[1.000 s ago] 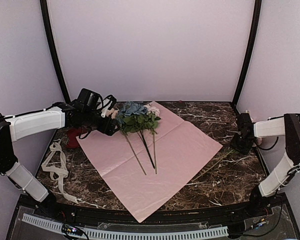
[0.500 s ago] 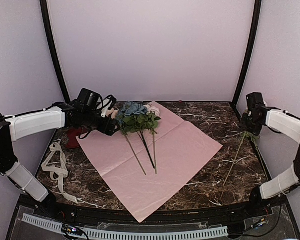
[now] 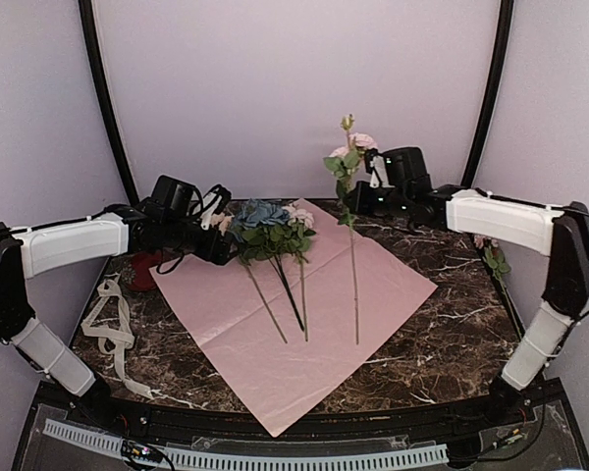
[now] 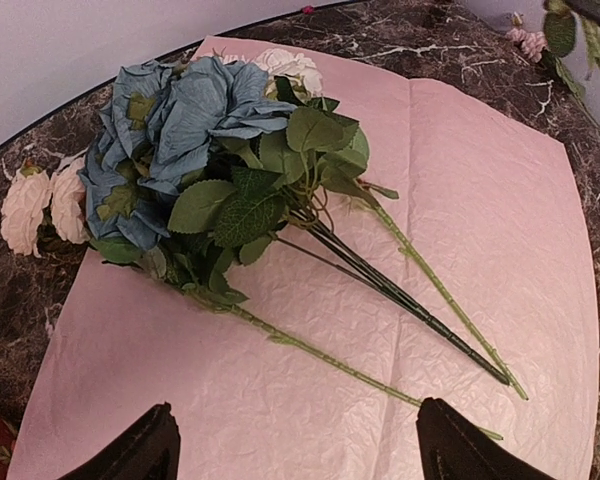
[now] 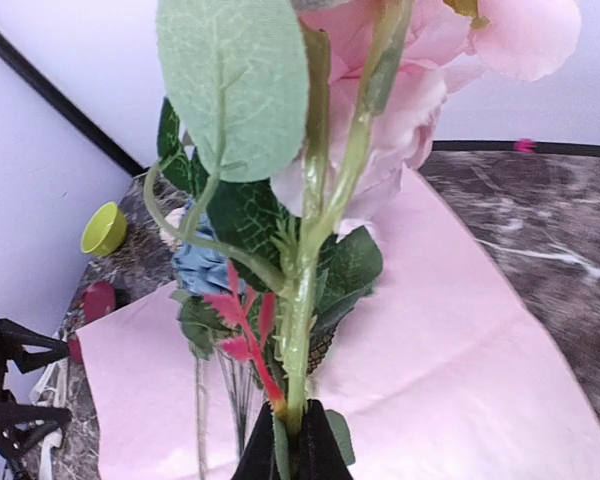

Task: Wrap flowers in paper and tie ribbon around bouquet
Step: Place the fake flower on the flattened wrapping paper.

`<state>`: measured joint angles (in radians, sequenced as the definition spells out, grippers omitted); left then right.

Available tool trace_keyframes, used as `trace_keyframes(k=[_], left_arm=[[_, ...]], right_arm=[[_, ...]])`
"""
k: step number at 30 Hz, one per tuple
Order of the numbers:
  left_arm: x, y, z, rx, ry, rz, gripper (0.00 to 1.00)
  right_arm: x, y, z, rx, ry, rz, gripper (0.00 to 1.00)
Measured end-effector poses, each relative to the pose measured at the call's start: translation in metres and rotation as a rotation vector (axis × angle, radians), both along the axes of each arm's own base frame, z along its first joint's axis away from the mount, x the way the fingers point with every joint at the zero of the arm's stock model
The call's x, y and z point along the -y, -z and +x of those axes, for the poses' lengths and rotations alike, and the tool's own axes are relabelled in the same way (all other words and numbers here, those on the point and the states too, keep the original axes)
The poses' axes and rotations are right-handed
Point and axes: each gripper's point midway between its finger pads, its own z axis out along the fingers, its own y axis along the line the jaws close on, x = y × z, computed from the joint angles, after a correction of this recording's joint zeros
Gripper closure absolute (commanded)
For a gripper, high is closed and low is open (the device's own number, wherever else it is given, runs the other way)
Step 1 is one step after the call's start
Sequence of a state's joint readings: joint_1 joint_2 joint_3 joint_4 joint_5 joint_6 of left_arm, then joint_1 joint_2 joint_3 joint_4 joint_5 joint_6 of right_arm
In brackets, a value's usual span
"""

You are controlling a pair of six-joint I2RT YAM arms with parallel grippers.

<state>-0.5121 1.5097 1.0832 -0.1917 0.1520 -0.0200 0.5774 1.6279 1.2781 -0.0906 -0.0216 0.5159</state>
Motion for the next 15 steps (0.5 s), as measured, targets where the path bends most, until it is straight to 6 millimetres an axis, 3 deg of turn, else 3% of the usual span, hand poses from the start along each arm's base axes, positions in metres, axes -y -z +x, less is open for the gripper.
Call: trace_keyframes(k=[2, 3, 6, 9, 11, 13, 15], left_arm=[[0.001, 0.001, -0.001, -0.004, 0.003, -0.005, 0.16], [0.001, 0.001, -0.001, -0.003, 0.003, -0.006, 0.16], [0.000, 0.001, 0.000, -0.003, 0.002, -0.005, 0.16], [-0.001, 0.001, 0.000, -0.002, -0.002, -0.005, 0.16], [-0.001, 0.001, 0.000, -0.002, -0.002, -0.005, 0.16], [-0.001, 0.001, 0.000, -0.002, -0.001, -0.005, 0.16], [-0.001, 0.001, 0.000, -0.003, -0.001, -0.006, 0.16]], right_arm=[[-0.046, 0.011, 0.027, -0.005, -0.054, 0.035, 1.00], [-0.067, 0.019, 0.029, -0.013, -0.085, 0.044, 1.00], [-0.097, 0.050, 0.041, -0.061, -0.113, 0.047, 1.00], [-0.113, 0.080, 0.059, -0.100, -0.108, 0.039, 0.97], [-0.120, 0.094, 0.068, -0.118, -0.105, 0.036, 0.71], [-0.127, 0.103, 0.075, -0.140, -0.105, 0.041, 0.39], [-0.132, 0.105, 0.083, -0.153, -0.106, 0.035, 0.20]])
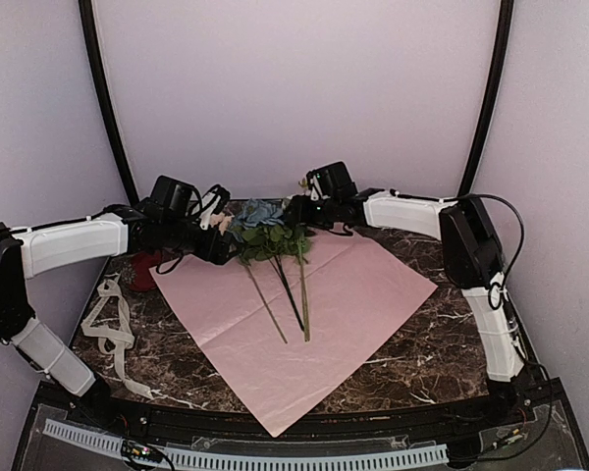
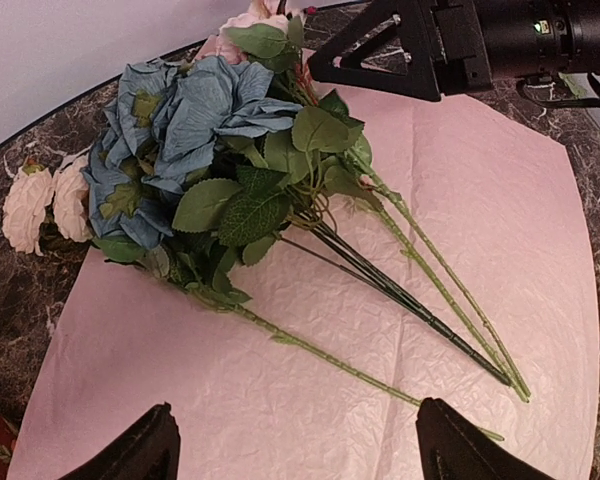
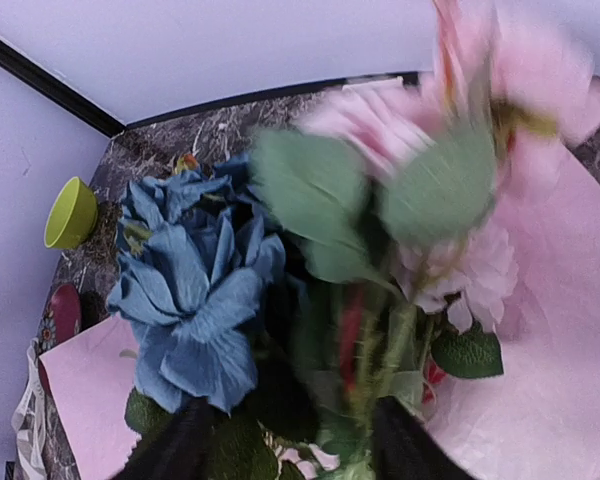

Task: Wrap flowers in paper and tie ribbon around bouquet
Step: Place the fake flower on the flattened wrapping paper, then pick up the fake flower from the corner of the board.

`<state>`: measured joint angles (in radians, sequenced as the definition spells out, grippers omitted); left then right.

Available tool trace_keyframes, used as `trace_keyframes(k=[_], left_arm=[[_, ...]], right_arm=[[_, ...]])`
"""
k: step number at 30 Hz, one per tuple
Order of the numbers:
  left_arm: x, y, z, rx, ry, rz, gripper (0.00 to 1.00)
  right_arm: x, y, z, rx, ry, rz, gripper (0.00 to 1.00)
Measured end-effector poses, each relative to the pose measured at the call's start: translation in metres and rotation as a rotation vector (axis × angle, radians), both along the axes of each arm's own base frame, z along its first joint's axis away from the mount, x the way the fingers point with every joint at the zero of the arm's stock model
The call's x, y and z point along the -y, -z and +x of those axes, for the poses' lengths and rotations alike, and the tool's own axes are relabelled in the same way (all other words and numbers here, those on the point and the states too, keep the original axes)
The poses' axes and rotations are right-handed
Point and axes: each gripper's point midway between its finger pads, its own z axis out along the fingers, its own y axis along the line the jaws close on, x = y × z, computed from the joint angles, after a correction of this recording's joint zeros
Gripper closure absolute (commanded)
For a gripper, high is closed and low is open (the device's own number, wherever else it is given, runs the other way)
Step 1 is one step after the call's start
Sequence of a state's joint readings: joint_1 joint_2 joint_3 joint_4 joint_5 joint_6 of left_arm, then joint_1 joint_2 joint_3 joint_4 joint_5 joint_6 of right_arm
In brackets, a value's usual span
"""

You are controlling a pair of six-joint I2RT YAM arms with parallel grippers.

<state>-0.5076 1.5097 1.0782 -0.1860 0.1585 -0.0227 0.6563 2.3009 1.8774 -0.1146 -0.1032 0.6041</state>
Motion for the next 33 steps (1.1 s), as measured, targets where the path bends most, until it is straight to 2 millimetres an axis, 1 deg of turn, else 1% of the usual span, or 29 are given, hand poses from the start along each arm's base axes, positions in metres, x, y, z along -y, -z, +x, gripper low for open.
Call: trace_keyframes(k=[2, 4, 5, 7, 8, 10, 11, 12, 13, 14, 16, 18, 19, 20, 22, 25, 31, 33], left_arm=[[0.000, 0.000, 0.000, 0.000, 0.000, 0.001, 0.16], [0.000, 0.000, 0.000, 0.000, -0.001, 0.002, 0.16], [-0.001, 0.000, 0.000, 0.000, -0.002, 0.004, 0.16], [-0.001, 0.001, 0.001, 0.002, -0.005, 0.008, 0.16], [-0.002, 0.001, 0.001, 0.003, -0.007, 0.011, 0.16], [-0.003, 0.001, 0.001, 0.003, -0.010, 0.014, 0.16], [-0.003, 0.001, 0.001, 0.003, -0.011, 0.015, 0.16], [-0.003, 0.001, 0.001, 0.002, -0.011, 0.016, 0.16], [-0.003, 0.001, 0.001, 0.002, -0.011, 0.016, 0.16], [-0.003, 0.002, 0.001, 0.000, -0.010, 0.016, 0.16], [-0.003, 0.002, 0.000, -0.002, -0.010, 0.017, 0.17], [-0.003, 0.002, 0.000, -0.002, -0.010, 0.018, 0.16], [-0.003, 0.002, 0.000, -0.002, -0.010, 0.019, 0.16], [-0.003, 0.002, 0.000, -0.002, -0.010, 0.020, 0.16], [-0.004, 0.003, 0.000, -0.002, -0.009, 0.023, 0.16], [-0.004, 0.003, -0.001, -0.004, -0.008, 0.028, 0.16], [-0.007, 0.005, 0.000, -0.003, -0.014, 0.047, 0.16], [-0.008, 0.006, 0.000, -0.003, -0.014, 0.051, 0.16]], right_arm=[[-0.001, -0.004, 0.007, 0.002, 0.007, -0.029, 0.13], [0.010, -0.009, 0.009, 0.009, 0.027, -0.087, 0.12], [0.017, -0.011, 0.008, 0.009, 0.037, -0.121, 0.13], [0.043, -0.016, 0.001, 0.003, 0.063, -0.216, 0.19], [0.062, -0.018, -0.003, -0.009, 0.082, -0.266, 0.24], [0.118, -0.022, -0.012, -0.053, 0.147, -0.364, 0.37], [0.157, -0.023, -0.016, -0.087, 0.202, -0.403, 0.43], [0.199, -0.024, -0.017, -0.118, 0.266, -0.442, 0.49], [0.247, -0.023, -0.019, -0.152, 0.352, -0.473, 0.52], [0.289, -0.021, -0.023, -0.181, 0.429, -0.510, 0.53], [0.381, -0.009, -0.040, -0.260, 0.609, -0.607, 0.56], [0.442, 0.006, -0.066, -0.345, 0.725, -0.706, 0.57], [0.460, 0.013, -0.078, -0.381, 0.754, -0.752, 0.57], [0.472, 0.018, -0.086, -0.410, 0.769, -0.788, 0.55], [0.490, 0.027, -0.099, -0.460, 0.779, -0.842, 0.50], [0.508, 0.037, -0.101, -0.492, 0.783, -0.878, 0.47], [0.538, 0.075, -0.108, -0.598, 0.765, -1.007, 0.50], [0.547, 0.082, -0.109, -0.619, 0.763, -1.066, 0.50]])
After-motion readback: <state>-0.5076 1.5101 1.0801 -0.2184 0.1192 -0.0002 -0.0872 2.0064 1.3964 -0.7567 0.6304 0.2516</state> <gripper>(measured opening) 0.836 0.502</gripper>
